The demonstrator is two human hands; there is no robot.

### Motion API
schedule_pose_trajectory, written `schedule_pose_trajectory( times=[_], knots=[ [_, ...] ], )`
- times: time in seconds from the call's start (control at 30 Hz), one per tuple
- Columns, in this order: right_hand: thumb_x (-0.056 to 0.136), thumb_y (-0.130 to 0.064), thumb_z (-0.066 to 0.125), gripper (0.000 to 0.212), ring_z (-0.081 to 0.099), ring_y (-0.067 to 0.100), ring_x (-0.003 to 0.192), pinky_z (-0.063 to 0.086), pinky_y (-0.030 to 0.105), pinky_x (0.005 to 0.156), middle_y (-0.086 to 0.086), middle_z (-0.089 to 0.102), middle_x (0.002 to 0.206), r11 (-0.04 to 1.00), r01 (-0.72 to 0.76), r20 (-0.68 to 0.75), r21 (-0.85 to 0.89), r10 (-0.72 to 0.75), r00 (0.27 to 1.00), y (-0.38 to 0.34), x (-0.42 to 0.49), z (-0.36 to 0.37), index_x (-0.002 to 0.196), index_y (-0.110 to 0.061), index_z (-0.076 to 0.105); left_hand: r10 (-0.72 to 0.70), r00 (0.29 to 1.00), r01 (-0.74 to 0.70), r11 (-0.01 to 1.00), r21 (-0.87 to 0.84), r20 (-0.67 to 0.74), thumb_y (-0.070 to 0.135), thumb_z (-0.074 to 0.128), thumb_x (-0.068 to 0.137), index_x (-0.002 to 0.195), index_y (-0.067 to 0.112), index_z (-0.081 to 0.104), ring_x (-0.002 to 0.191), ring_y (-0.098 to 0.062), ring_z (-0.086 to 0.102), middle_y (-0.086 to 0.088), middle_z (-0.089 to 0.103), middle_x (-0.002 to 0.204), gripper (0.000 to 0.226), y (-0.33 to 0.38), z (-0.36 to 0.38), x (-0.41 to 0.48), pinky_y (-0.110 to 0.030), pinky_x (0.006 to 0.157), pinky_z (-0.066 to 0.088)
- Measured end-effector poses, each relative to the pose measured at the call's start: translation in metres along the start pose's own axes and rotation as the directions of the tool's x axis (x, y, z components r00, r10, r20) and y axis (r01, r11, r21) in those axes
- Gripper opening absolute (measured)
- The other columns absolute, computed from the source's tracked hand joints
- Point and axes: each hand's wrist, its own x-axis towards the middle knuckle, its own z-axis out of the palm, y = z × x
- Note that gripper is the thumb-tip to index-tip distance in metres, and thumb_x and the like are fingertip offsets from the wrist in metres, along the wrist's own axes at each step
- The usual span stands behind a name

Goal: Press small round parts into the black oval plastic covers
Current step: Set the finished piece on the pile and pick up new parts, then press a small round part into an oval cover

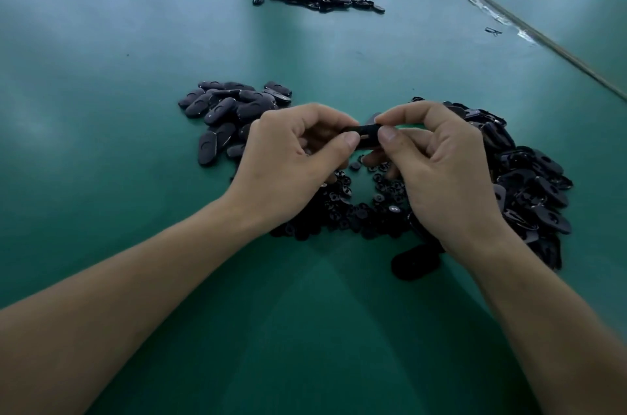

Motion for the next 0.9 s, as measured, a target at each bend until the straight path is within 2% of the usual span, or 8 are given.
schedule_pose_trajectory(
  times=[0.07, 0.17, 0.23, 0.3, 0.4, 0.6, 0.77, 0.9],
  knots=[
    [0.096, -0.023, 0.063, 0.007, 0.069, 0.014, 0.071, 0.053, 0.027, 0.065, -0.008, 0.073, 0.074, 0.991, 0.035, -0.026, -0.131, -0.039, 0.999, 0.003, -0.001, 0.0, 0.097, -0.03, 0.064, -0.002, 1.0, 0.002, 1.0, 0.004, -0.017, 0.012, 0.071, 0.09, 0.085, 0.027, 0.071, 0.065, -0.012, 0.068, 0.007, 0.071, 0.071, 0.016, -0.001, -0.001, 0.001, -0.023, 0.054, 0.055],
    [0.092, -0.032, 0.068, 0.014, 0.061, 0.003, 0.078, 0.044, 0.012, 0.07, -0.015, 0.067, 0.079, 0.913, 0.085, 0.011, -0.4, -0.089, 0.996, 0.007, -0.003, 0.0, 0.106, -0.029, 0.066, 0.001, 0.998, -0.002, 1.0, -0.011, -0.055, 0.015, 0.069, 0.091, 0.085, 0.024, 0.07, 0.068, -0.015, 0.067, 0.007, 0.069, 0.072, 0.011, -0.003, -0.002, 0.003, -0.023, 0.056, 0.055],
    [0.091, -0.039, 0.068, 0.021, 0.056, 0.009, 0.09, 0.042, 0.023, 0.079, -0.012, 0.064, 0.089, 0.797, 0.135, 0.116, -0.589, -0.082, 0.99, 0.007, -0.005, 0.002, 0.108, -0.027, 0.07, -0.001, 0.999, -0.001, 1.0, -0.028, -0.054, 0.013, 0.068, 0.094, 0.087, 0.022, 0.068, 0.069, -0.013, 0.065, 0.009, 0.067, 0.073, 0.011, -0.004, -0.002, 0.004, -0.024, 0.06, 0.057],
    [0.091, -0.046, 0.065, 0.025, 0.049, 0.013, 0.097, 0.034, 0.027, 0.079, -0.008, 0.059, 0.093, 0.729, 0.174, 0.214, -0.663, -0.038, 0.976, 0.006, -0.007, 0.003, 0.108, -0.029, 0.071, -0.007, 0.999, 0.005, 0.999, -0.047, -0.048, 0.009, 0.067, 0.094, 0.088, 0.021, 0.067, 0.069, -0.009, 0.062, 0.009, 0.065, 0.075, 0.013, -0.004, -0.002, 0.005, -0.023, 0.063, 0.058],
    [0.092, -0.042, 0.065, 0.02, 0.045, 0.014, 0.095, 0.029, 0.024, 0.076, -0.006, 0.057, 0.091, 0.705, 0.217, 0.266, -0.675, -0.042, 0.963, 0.005, -0.007, 0.005, 0.104, -0.029, 0.074, -0.015, 0.998, 0.009, 0.995, -0.097, -0.062, 0.004, 0.065, 0.095, 0.088, 0.018, 0.065, 0.072, -0.013, 0.067, 0.003, 0.067, 0.077, 0.015, -0.005, -0.001, 0.005, -0.027, 0.065, 0.06],
    [0.091, -0.031, 0.069, 0.006, 0.052, 0.014, 0.092, 0.045, 0.035, 0.08, -0.007, 0.062, 0.089, 0.738, 0.187, 0.225, -0.648, -0.049, 0.973, 0.002, -0.007, 0.009, 0.095, -0.026, 0.069, -0.032, 0.996, 0.019, 0.989, -0.146, -0.087, 0.0, 0.066, 0.093, 0.094, 0.016, 0.068, 0.071, -0.011, 0.069, 0.007, 0.069, 0.073, 0.017, -0.005, -0.003, 0.006, -0.024, 0.06, 0.058],
    [0.094, -0.022, 0.063, 0.005, 0.053, 0.016, 0.088, 0.046, 0.037, 0.08, -0.008, 0.062, 0.088, 0.758, 0.186, 0.232, -0.625, -0.047, 0.972, 0.0, -0.008, 0.012, 0.09, -0.022, 0.062, -0.051, 0.994, 0.037, 0.988, -0.149, -0.095, -0.001, 0.068, 0.091, 0.1, 0.018, 0.067, 0.071, -0.013, 0.072, 0.005, 0.072, 0.073, 0.02, -0.005, -0.003, 0.005, -0.023, 0.063, 0.058],
    [0.1, -0.016, 0.053, 0.009, 0.054, 0.014, 0.073, 0.044, 0.036, 0.065, -0.007, 0.059, 0.079, 0.819, 0.194, 0.179, -0.54, -0.114, 0.977, -0.001, -0.008, 0.011, 0.092, -0.021, 0.052, -0.05, 0.993, 0.038, 0.993, -0.108, -0.109, 0.001, 0.07, 0.089, 0.091, 0.017, 0.071, 0.071, -0.016, 0.073, 0.003, 0.074, 0.074, 0.017, -0.006, -0.004, 0.005, -0.025, 0.064, 0.059]
  ],
)
